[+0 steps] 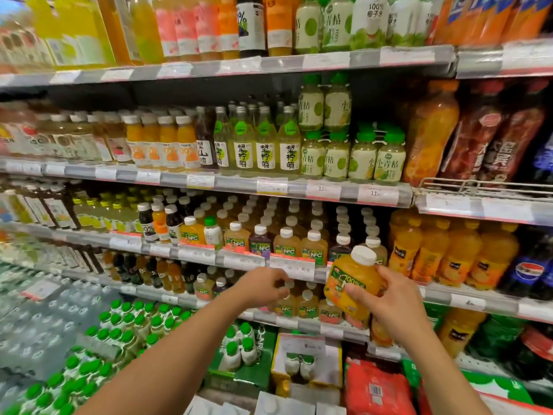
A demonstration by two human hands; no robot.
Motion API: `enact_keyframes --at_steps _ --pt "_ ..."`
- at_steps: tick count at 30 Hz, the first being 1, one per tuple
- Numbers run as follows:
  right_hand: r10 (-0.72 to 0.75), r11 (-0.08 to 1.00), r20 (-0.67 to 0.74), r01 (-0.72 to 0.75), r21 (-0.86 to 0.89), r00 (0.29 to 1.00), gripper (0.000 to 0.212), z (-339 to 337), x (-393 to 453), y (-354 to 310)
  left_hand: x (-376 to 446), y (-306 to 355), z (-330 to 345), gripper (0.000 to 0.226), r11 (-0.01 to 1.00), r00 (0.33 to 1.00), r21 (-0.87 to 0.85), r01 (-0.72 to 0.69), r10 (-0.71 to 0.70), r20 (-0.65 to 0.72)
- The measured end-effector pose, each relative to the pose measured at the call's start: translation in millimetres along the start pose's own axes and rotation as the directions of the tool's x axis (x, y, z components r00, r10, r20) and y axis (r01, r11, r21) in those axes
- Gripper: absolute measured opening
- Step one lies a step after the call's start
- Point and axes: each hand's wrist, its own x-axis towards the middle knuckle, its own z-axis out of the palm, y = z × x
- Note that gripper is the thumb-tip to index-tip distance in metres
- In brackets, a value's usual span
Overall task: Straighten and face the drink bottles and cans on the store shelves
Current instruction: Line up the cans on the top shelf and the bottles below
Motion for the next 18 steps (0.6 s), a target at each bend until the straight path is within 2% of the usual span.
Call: enact_keyframes --at_steps 2,3,6,11,15,18 --pt "0.033 0.999 -0.014 -0.033 -0.017 0.999 0.049 19.1 9.9 -11.9 17.0 -27.9 -11.5 0.049 1.000 1.000 0.006 0.013 -0.013 -0.023" --pt "0.039 0.999 -0.021 -0.040 -0.015 0.999 0.050 30.7 16.0 -14.9 24.9 -42.7 -17.8 0.051 1.000 0.999 0.013 0.018 -0.018 -0.040" --pt "0.036 0.999 -0.039 -0.037 -0.027 0.999 0.069 66.9 31.8 -24.1 44.8 -90.6 -41.2 0.051 0.999 0.990 0.005 0.041 -0.040 -0.137" --pt "0.074 0.996 0.003 -0.074 -0.054 0.997 0.040 117.8 47.1 -59.9 79.2 -178.2 -80.6 0.060 0.969 0.962 -0.169 0.178 -0.207 -0.179" --pt "0.112 0.989 0.037 -0.108 -0.100 0.993 0.042 151.7 55.5 -76.9 113.4 -234.0 -103.3 0.078 0.945 0.934 -0.230 0.233 -0.283 -0.218" --pt "0.124 0.983 0.063 -0.114 -0.141 0.990 0.039 175.4 60.2 -90.7 134.0 -265.0 -111.2 0.080 0.947 0.941 -0.221 0.232 -0.277 -0.197"
